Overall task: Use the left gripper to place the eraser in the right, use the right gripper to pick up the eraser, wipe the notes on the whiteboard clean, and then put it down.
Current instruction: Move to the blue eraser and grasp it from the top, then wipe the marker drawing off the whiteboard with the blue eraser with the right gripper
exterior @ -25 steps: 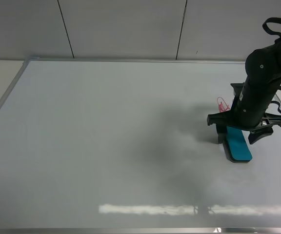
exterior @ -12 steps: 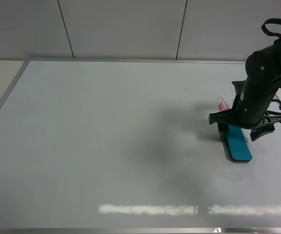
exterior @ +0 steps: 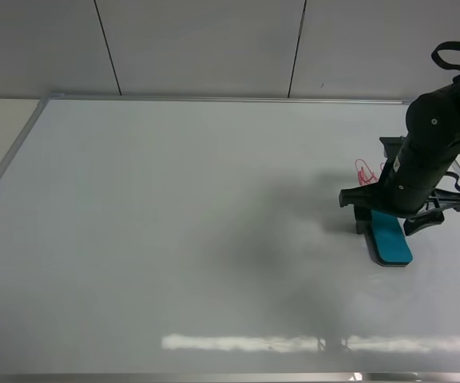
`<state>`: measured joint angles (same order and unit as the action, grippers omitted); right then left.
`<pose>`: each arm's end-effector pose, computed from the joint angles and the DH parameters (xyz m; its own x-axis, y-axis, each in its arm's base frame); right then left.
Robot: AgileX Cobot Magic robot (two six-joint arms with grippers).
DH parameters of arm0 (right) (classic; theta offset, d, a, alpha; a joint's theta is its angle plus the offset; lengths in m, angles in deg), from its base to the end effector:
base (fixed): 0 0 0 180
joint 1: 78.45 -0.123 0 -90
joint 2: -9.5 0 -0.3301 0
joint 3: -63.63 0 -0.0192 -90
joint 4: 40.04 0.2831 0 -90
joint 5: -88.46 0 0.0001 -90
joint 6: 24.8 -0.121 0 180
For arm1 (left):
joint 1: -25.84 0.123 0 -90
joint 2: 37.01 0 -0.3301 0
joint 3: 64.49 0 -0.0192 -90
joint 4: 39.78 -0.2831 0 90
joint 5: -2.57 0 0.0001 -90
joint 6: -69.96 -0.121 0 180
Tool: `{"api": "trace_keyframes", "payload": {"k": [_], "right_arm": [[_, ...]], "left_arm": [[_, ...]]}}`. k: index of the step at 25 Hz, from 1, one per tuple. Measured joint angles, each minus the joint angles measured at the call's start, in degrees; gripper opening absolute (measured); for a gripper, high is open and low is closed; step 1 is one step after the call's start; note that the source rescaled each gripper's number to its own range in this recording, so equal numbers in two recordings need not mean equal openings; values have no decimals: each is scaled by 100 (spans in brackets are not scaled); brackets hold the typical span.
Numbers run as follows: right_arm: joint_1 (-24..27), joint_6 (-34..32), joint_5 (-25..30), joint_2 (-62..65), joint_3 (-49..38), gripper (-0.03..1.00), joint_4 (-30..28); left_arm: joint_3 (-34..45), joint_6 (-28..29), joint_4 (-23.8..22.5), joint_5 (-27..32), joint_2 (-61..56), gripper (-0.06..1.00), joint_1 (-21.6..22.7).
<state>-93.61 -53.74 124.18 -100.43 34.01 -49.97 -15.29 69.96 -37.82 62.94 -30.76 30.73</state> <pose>0.3135 0.0723 0.1104 -0.9879 0.0992 -0.1194 0.1071 0.9923 -0.0618 0.0033 -0.0033 0.2826 -0.4327 -0.0540 -0.8999 -0.0659 0.9974 -0.0282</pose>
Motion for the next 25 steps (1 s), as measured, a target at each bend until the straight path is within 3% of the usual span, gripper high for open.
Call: {"api": "trace_keyframes", "payload": {"k": [1,2,3,12,25], "right_arm": [[0,14,39,21,0,22,63],[0,27,92,53,-12,5,104],[0,79,137,113,-18,0,176],[132,552,202,327,276,0,389],[426,1286,1018,-1465,2721,0,865]], "left_arm": [[0,0,0,0,0,100,0],[0,0,0,0,0,100,0],[0,0,0,0,0,100,0],[0,0,0,0,0,100,0],[0,0,0,0,0,100,0]]}}
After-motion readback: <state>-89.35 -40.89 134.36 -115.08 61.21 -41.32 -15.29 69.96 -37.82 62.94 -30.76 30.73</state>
